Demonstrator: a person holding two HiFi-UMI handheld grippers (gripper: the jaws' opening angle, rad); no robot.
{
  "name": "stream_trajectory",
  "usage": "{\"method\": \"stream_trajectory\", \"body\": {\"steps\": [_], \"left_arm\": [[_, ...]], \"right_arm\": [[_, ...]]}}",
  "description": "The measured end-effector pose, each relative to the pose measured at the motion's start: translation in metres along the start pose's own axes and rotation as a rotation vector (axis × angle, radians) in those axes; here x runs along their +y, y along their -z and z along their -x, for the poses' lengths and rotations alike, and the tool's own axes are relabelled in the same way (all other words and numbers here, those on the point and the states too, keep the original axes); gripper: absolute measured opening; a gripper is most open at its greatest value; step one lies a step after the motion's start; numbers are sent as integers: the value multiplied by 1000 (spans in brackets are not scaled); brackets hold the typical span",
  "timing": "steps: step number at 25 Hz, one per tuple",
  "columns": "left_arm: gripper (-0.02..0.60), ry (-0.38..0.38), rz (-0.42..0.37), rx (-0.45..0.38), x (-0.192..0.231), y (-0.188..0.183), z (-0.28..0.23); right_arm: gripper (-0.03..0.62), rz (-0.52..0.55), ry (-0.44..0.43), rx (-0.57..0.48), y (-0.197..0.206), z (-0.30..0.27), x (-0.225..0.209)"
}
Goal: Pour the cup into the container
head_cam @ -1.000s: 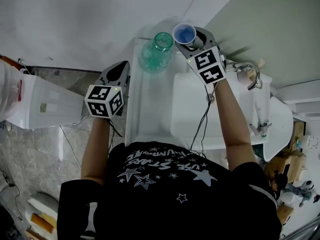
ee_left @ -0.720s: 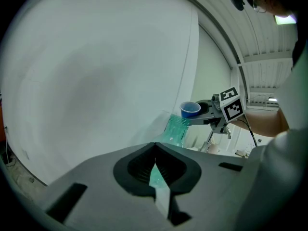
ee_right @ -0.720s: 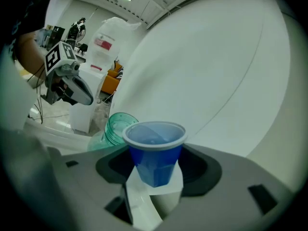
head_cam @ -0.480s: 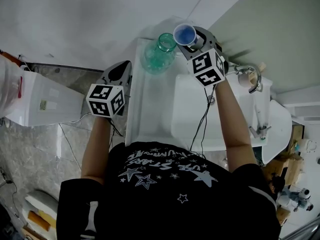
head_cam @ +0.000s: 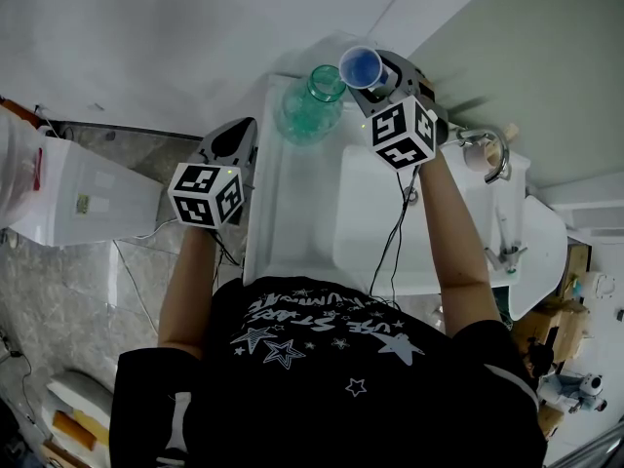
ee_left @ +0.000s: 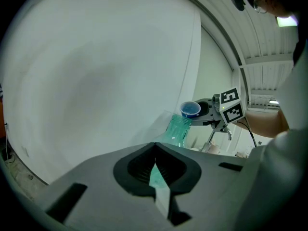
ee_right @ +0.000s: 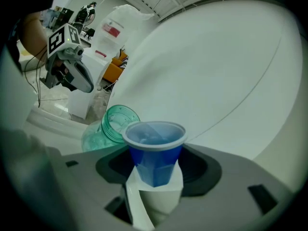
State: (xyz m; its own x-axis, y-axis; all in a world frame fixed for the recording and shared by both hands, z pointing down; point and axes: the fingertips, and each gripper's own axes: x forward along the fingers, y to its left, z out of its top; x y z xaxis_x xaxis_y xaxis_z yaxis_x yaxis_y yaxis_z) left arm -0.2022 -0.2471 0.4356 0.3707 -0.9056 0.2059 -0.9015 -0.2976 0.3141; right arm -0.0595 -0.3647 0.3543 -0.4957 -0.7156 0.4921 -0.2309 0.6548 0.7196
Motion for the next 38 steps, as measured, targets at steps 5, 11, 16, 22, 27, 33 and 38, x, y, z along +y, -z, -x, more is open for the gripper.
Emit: {"method": "stream_trajectory", "body": {"steps": [5, 11, 16, 22, 27, 33, 38], "left_arm": [[11, -1, 1, 3, 0, 2, 0], [11, -4, 7, 5, 1, 4, 1], [11, -3, 9, 8, 0, 5, 1], [11, -1, 5, 5, 0, 3, 2], [11, 1, 5, 5, -1, 3, 3], [11, 1, 3, 5, -2, 4, 4], [11, -3, 3, 8, -2, 3, 6]], "right_arm": [[273, 24, 10, 11, 1, 0, -1], [273, 67, 25, 28, 1, 1, -2], [273, 102, 35, 38, 2, 0, -2], [272, 107, 40, 40, 1, 1, -3], [273, 97, 42, 37, 1, 2, -4], [272, 19, 20, 17, 1, 3, -2], [272, -64, 2, -7, 0, 5, -3]]}}
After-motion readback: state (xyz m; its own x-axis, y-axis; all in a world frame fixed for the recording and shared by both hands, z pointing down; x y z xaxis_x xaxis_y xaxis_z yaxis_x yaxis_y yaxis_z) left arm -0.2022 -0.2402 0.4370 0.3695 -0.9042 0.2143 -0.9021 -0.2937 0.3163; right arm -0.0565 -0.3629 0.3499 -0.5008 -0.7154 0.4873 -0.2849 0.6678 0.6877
